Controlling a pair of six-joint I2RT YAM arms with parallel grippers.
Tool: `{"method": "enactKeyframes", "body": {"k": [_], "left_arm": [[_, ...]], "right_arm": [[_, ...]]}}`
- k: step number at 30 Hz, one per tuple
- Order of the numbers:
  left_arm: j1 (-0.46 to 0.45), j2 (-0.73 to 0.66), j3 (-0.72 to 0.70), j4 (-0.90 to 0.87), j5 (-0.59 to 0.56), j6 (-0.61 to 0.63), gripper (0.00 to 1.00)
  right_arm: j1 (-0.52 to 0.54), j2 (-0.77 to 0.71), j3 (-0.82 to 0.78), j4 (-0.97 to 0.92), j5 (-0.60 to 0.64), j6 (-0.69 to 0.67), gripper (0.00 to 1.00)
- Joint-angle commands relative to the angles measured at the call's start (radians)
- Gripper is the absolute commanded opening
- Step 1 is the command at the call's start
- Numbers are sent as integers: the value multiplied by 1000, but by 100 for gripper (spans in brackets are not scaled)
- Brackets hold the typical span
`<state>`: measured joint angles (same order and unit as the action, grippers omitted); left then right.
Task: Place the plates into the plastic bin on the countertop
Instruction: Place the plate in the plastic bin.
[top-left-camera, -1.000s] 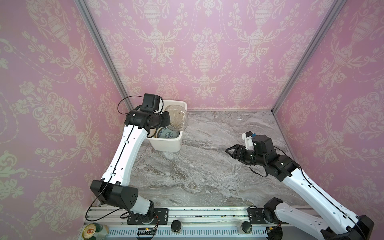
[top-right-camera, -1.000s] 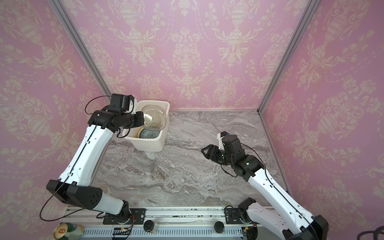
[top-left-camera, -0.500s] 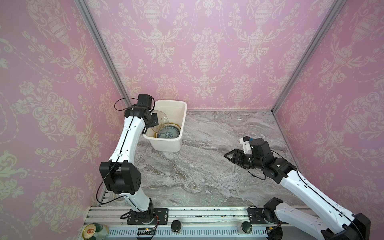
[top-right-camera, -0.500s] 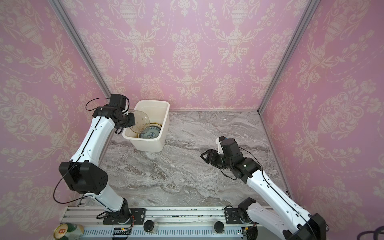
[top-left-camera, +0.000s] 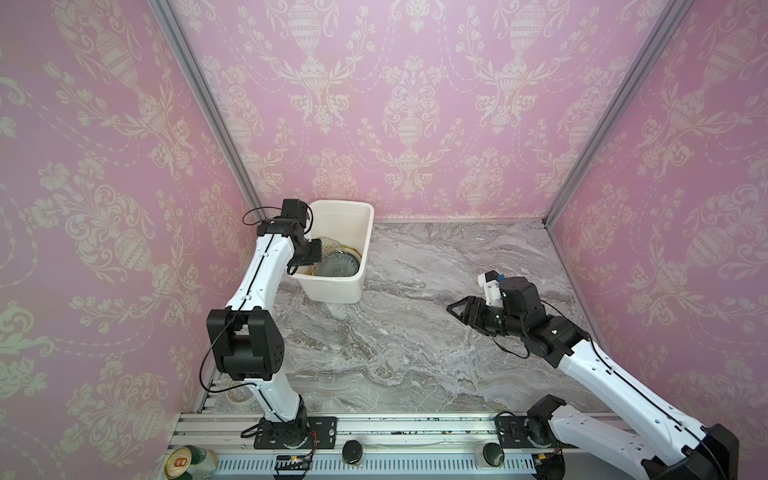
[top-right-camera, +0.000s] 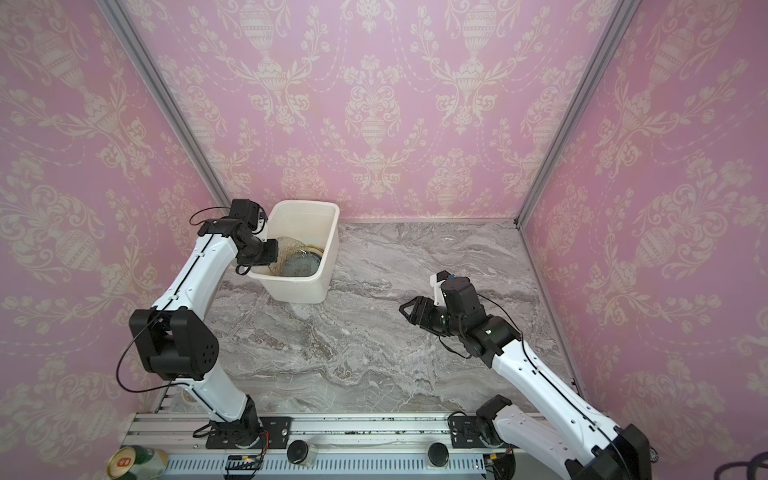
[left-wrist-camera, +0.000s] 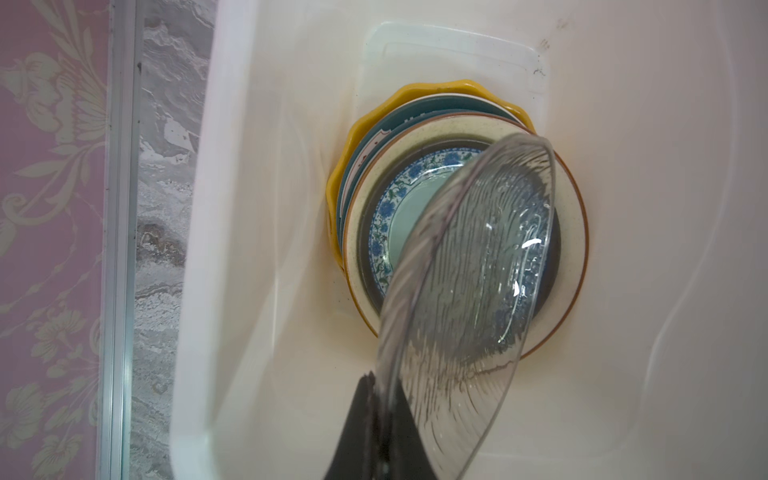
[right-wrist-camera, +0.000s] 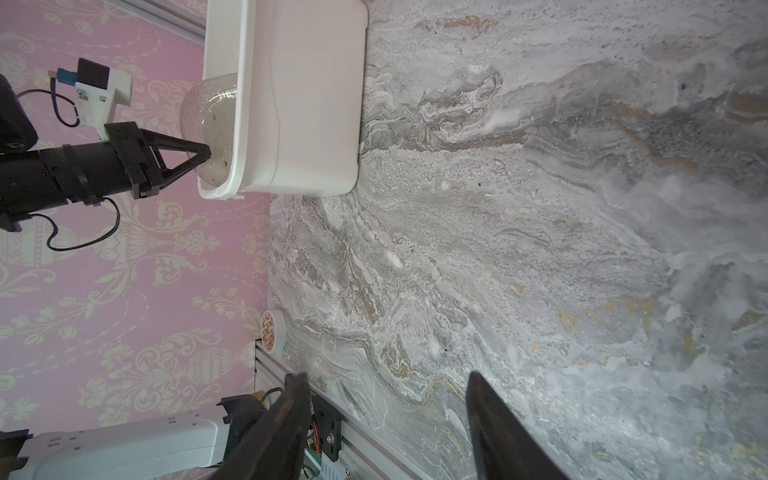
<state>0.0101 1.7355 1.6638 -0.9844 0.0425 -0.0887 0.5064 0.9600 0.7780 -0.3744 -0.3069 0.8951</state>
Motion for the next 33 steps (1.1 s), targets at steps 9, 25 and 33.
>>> {"method": "enactKeyframes", "body": {"k": [9,25,33], "left_arm": [[41,50,-88,-5,104,89,0],[41,86,-95,-4,58,91,15],[41,90,-96,-6,23,90,21]], "right_arm": [[-2,58,-58,132,-30,7,60],[-3,55,-75,143,-19,9,60],[-5,72,-50,135,-20,-2,60]]}}
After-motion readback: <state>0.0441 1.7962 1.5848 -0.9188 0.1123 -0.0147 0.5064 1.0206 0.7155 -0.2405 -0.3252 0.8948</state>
